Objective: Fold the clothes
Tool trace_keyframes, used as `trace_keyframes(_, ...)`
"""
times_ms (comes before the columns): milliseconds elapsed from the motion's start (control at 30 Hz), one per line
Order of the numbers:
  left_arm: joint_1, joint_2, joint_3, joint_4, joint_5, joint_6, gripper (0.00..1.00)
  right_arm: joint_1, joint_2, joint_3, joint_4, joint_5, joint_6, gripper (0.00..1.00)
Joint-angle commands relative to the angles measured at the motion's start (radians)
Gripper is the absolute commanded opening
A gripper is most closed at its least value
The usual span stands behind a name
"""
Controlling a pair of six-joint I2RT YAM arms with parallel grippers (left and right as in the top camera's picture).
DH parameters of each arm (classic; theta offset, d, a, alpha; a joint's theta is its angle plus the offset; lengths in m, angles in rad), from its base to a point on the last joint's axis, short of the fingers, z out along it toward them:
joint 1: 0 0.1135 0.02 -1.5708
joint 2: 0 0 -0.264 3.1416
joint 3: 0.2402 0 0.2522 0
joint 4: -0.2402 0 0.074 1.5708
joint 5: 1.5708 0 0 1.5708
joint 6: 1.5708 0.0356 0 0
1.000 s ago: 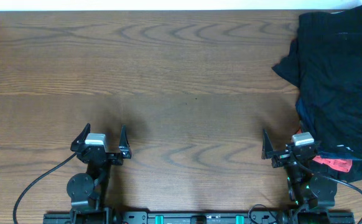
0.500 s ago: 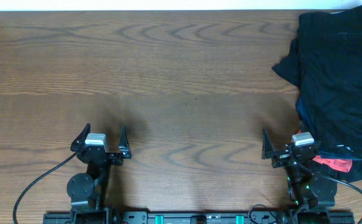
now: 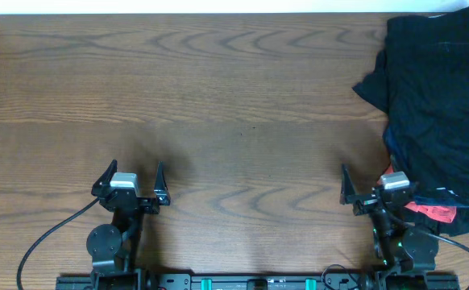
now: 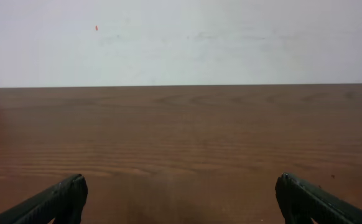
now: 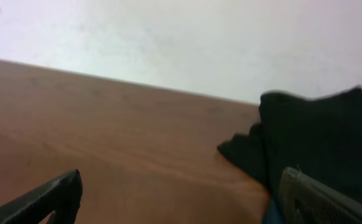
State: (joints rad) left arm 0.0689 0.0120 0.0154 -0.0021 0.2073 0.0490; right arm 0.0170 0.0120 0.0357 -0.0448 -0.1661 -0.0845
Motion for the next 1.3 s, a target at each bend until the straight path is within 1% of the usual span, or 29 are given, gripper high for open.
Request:
trace_keyframes(0,-0.004,-0.007,-0.011,-0.027,0.021,-0.008,0.98,0.001,-0.007,-0.006,0.048,-0.009,-0.008,0.99)
trace_keyframes(133,-0.004,-0.007,-0.011,-0.015,0.022,-0.011,0.98,0.001,-0.006,-0.006,0.103,-0.01,-0.01,0.99)
trace_keyframes(200,-0.004,-0.007,-0.011,-0.008,0.022,-0.031,0.98,0.001,-0.006,-0.006,0.118,-0.01,-0.01,0.99)
trace_keyframes(300,-0.004,-0.007,-0.011,0.003,0.022,-0.102,0.98,0.001,-0.006,-0.006,0.132,-0.022,-0.003,0.99)
trace_keyframes(400,-0.004,-0.007,-0.011,0.003,0.022,-0.172,0.98,0.001,-0.005,-0.005,0.169,-0.056,0.108,0.99)
trace_keyframes(467,-0.004,-0.007,-0.011,0.003,0.021,-0.179,0.98,0.001,0.003,-0.005,0.206,-0.06,0.136,0.99)
trace_keyframes(667,-0.004,-0.007,-0.011,0.003,0.021,-0.178,0.98,0.001,0.059,-0.004,0.281,-0.042,0.109,0.99)
trace_keyframes(800,-0.004,-0.007,-0.011,0.007,0.022,-0.183,0.98,0.001,0.131,-0.004,0.309,-0.044,0.109,0.99)
trace_keyframes(1000,-0.004,-0.007,-0.011,0.016,0.021,-0.186,0.98,0.001,0.282,0.006,0.431,-0.048,0.075,0.99)
trace_keyframes(1133,-0.004,0.003,-0.01,0.003,0.021,-0.186,0.98,0.001,0.411,0.073,0.455,-0.06,0.074,0.99)
trace_keyframes(1267,-0.004,0.034,0.004,0.003,0.021,-0.186,0.98,0.001,0.562,0.185,0.456,-0.143,0.068,0.99)
